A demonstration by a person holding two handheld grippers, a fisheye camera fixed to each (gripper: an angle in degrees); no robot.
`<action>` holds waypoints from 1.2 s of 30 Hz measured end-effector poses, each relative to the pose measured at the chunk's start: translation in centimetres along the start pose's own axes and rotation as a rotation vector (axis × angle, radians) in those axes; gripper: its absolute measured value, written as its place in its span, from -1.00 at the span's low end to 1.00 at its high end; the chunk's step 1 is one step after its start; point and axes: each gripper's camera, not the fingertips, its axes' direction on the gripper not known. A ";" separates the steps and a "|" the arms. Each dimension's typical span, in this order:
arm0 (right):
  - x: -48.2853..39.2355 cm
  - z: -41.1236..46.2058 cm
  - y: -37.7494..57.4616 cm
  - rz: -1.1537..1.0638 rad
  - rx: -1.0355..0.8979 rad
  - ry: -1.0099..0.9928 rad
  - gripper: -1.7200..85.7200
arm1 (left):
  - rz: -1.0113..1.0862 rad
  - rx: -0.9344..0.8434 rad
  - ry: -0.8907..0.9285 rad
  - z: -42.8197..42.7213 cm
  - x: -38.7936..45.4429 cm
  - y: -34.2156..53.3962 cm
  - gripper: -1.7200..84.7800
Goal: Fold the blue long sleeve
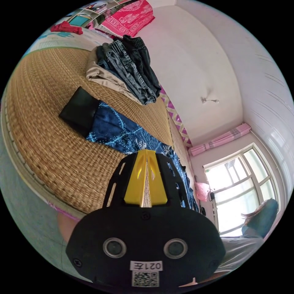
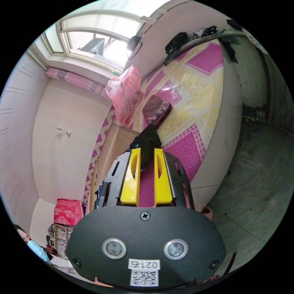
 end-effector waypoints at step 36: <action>-92.5 44.7 48.1 -1.532 -0.486 -0.069 -0.95 | 0.266 -0.278 -0.018 -5.4 -2.8 -0.4 -0.98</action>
